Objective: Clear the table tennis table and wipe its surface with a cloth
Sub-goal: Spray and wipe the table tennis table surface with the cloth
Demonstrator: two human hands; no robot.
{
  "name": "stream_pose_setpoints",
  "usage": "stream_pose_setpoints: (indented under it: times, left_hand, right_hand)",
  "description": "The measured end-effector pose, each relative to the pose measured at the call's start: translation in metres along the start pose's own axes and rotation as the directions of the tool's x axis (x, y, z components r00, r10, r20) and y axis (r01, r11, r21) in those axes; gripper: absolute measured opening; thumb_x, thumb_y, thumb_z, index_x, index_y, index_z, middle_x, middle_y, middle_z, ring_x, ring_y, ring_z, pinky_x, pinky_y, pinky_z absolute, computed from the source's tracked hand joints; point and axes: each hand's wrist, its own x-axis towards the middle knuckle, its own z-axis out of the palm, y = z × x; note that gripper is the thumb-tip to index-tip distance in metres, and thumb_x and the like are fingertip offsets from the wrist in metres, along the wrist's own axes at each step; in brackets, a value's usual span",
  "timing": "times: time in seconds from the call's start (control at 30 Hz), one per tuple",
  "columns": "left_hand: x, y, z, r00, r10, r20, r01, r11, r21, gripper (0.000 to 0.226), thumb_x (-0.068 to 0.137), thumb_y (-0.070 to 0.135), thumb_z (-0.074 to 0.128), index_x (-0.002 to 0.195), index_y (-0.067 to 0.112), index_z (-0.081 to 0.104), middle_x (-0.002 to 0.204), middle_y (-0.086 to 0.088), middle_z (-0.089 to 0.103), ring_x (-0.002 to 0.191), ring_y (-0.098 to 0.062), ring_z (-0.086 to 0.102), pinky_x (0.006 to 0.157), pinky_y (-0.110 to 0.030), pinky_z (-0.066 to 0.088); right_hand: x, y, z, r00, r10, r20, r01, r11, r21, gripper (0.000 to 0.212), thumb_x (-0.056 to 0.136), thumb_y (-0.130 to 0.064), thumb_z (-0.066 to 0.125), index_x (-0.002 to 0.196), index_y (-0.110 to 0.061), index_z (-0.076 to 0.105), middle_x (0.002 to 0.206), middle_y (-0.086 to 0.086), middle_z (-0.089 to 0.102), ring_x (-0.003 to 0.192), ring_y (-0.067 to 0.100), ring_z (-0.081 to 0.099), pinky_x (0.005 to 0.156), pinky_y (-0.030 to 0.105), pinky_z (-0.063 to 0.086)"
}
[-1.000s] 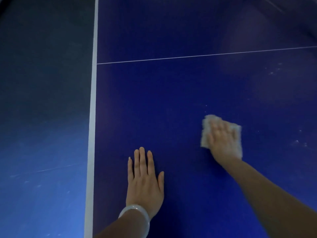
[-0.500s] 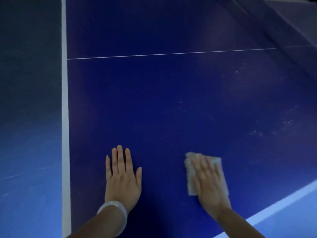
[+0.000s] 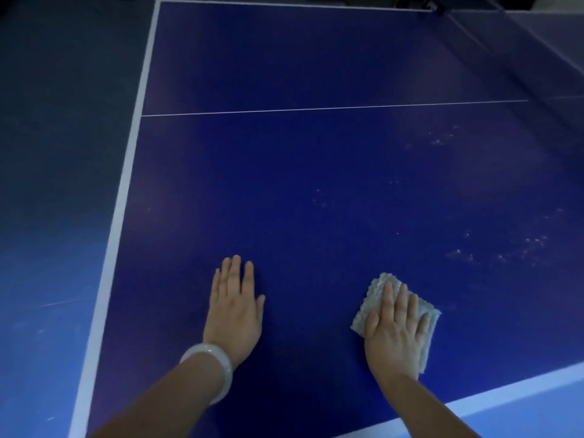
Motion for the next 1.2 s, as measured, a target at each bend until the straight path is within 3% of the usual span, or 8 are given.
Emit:
stream_pose_setpoints:
  times: [0.3, 0.43, 0.57, 0.67, 0.83, 0.97, 1.03, 1.2]
  left_hand:
    - [-0.009, 0.121, 0.05, 0.964, -0.26, -0.062, 0.262, 0.964, 0.036, 0.074, 0.097, 0.052, 0.002, 0.152, 0.002, 0.002, 0.161, -0.021, 0.001, 0.15, -0.034, -0.003, 0.121, -0.05, -0.001]
    - [-0.008, 0.121, 0.054, 0.961, -0.272, -0.053, 0.275, 0.959, 0.068, 0.072, 0.098, 0.048, 0.014, 0.153, 0.001, 0.009, 0.161, -0.021, 0.005, 0.15, -0.034, 0.001, 0.121, -0.052, 0.004]
    - [-0.007, 0.121, 0.053, 0.958, -0.283, -0.049, 0.287, 0.954, 0.089, 0.073, 0.098, 0.048, 0.015, 0.153, 0.001, 0.009, 0.161, -0.02, 0.005, 0.15, -0.033, 0.0, 0.122, -0.05, 0.002]
    - [-0.007, 0.121, 0.053, 0.959, -0.279, -0.054, 0.283, 0.955, 0.086, 0.073, 0.098, 0.048, 0.017, 0.153, 0.001, 0.011, 0.161, -0.02, 0.006, 0.15, -0.033, 0.001, 0.122, -0.05, 0.002]
    - [-0.007, 0.121, 0.052, 0.957, -0.281, -0.066, 0.286, 0.954, 0.086, 0.073, 0.097, 0.047, 0.019, 0.152, 0.0, 0.015, 0.16, -0.021, 0.01, 0.15, -0.033, 0.004, 0.122, -0.051, 0.004]
    - [-0.006, 0.12, 0.054, 0.957, -0.28, -0.077, 0.287, 0.952, 0.109, 0.07, 0.1, 0.046, 0.011, 0.153, 0.001, 0.013, 0.161, -0.02, 0.009, 0.15, -0.032, 0.002, 0.122, -0.049, 0.001]
    - [-0.006, 0.119, 0.055, 0.956, -0.28, -0.084, 0.288, 0.952, 0.107, 0.073, 0.097, 0.049, 0.012, 0.152, 0.0, 0.014, 0.16, -0.02, 0.011, 0.15, -0.032, 0.004, 0.122, -0.049, 0.002]
    - [-0.006, 0.118, 0.057, 0.957, -0.271, -0.105, 0.281, 0.955, 0.096, 0.073, 0.098, 0.049, 0.016, 0.151, -0.001, 0.022, 0.159, -0.022, 0.017, 0.149, -0.034, 0.01, 0.121, -0.05, 0.006]
  right_hand:
    - [-0.015, 0.133, -0.003, 0.799, -0.573, 0.185, 0.601, 0.77, -0.212, 0.061, 0.094, -0.036, 0.035, 0.154, -0.025, 0.027, 0.157, -0.006, 0.028, 0.145, 0.019, 0.03, 0.117, 0.051, 0.018]
    - [0.019, 0.187, -0.02, 0.999, 0.001, -0.049, -0.01, 0.985, -0.174, 0.057, 0.099, -0.032, 0.012, 0.156, -0.026, 0.012, 0.163, -0.002, 0.014, 0.15, 0.019, 0.014, 0.12, 0.048, 0.009]
    - [0.023, 0.129, -0.021, 0.924, 0.371, -0.091, -0.371, 0.928, 0.017, 0.056, 0.102, -0.03, 0.008, 0.157, -0.022, 0.002, 0.164, 0.006, 0.005, 0.151, 0.025, 0.005, 0.118, 0.051, 0.0]
    - [0.002, 0.084, -0.004, 0.992, -0.062, -0.11, 0.057, 0.997, -0.043, 0.061, 0.097, -0.034, 0.01, 0.157, -0.024, 0.005, 0.164, 0.003, 0.006, 0.151, 0.022, 0.006, 0.119, 0.051, -0.004]
    - [0.012, 0.111, -0.005, 0.769, -0.638, 0.018, 0.636, 0.764, -0.109, 0.061, 0.097, -0.033, 0.032, 0.156, -0.026, 0.016, 0.162, -0.004, 0.018, 0.15, 0.02, 0.018, 0.118, 0.048, 0.012]
    - [0.069, 0.171, -0.029, 0.989, -0.009, -0.148, 0.0, 0.998, -0.06, 0.059, 0.098, -0.027, 0.014, 0.156, -0.022, 0.017, 0.162, 0.002, 0.017, 0.149, 0.023, 0.018, 0.118, 0.049, 0.011]
    - [0.078, 0.167, -0.038, 0.927, 0.363, -0.096, -0.35, 0.928, 0.127, 0.056, 0.102, -0.034, 0.012, 0.157, -0.023, 0.005, 0.164, 0.003, 0.004, 0.151, 0.023, 0.002, 0.12, 0.049, 0.0]
    - [0.048, 0.067, -0.01, 0.993, -0.041, -0.111, 0.043, 0.999, 0.01, 0.062, 0.102, -0.034, 0.019, 0.155, -0.02, -0.012, 0.163, 0.006, -0.01, 0.151, 0.024, -0.006, 0.121, 0.051, -0.004]
